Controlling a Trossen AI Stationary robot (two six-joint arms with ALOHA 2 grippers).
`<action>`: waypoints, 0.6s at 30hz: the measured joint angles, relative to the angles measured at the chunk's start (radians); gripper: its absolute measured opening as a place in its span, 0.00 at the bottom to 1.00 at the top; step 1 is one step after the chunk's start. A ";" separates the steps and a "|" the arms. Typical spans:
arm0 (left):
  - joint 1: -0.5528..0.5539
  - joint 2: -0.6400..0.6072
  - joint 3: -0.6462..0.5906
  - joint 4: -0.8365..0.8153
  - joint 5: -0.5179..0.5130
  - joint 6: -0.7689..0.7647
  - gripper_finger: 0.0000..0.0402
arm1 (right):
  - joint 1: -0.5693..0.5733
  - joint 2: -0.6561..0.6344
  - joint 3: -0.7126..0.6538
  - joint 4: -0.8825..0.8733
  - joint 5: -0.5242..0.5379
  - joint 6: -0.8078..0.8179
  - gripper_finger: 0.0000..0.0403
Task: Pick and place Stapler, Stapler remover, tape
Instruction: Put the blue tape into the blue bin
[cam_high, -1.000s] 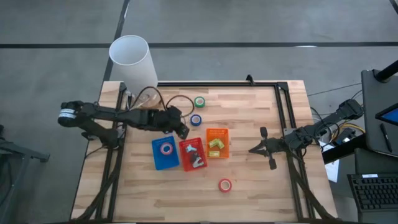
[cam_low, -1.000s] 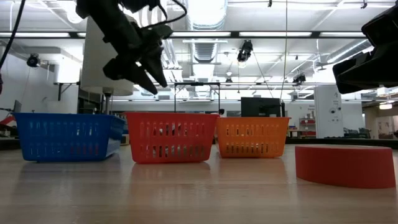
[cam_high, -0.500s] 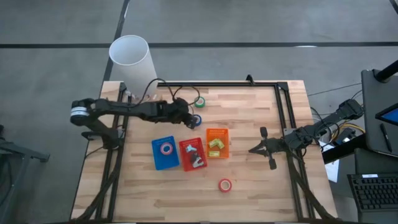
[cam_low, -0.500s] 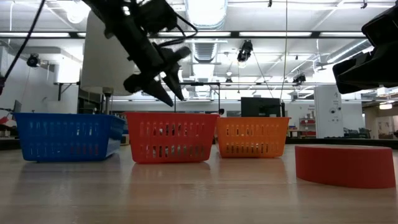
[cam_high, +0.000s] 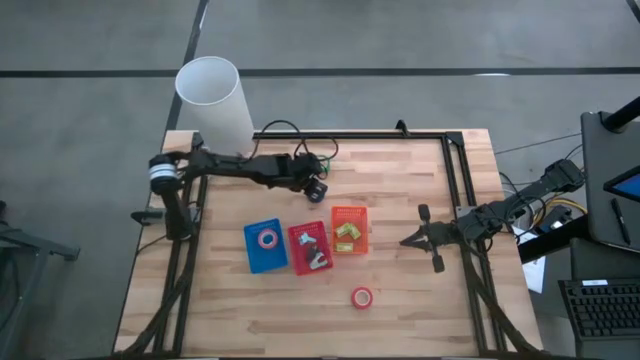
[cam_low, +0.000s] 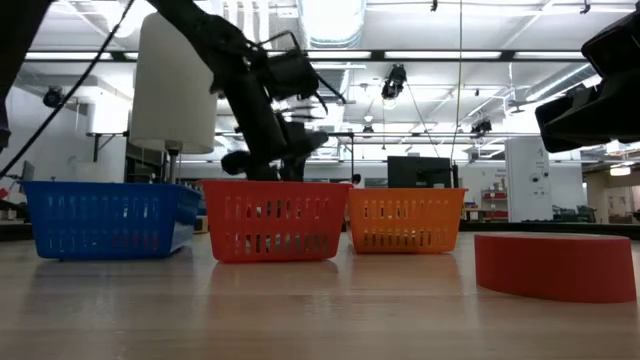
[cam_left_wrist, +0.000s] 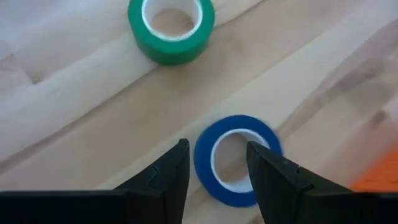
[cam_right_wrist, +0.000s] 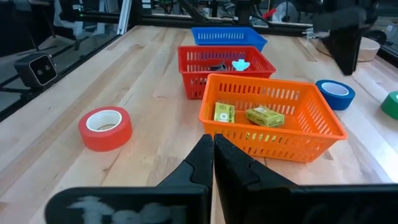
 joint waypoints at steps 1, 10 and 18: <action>0.001 0.017 0.004 -0.002 0.004 0.003 0.40 | 0.000 0.000 0.000 -0.002 0.000 0.000 0.02; 0.010 0.073 0.015 -0.016 0.003 0.041 0.40 | 0.000 0.000 0.000 -0.003 0.000 0.003 0.02; 0.015 0.072 0.014 -0.018 0.012 0.052 0.27 | 0.000 0.000 0.000 -0.003 0.000 0.003 0.02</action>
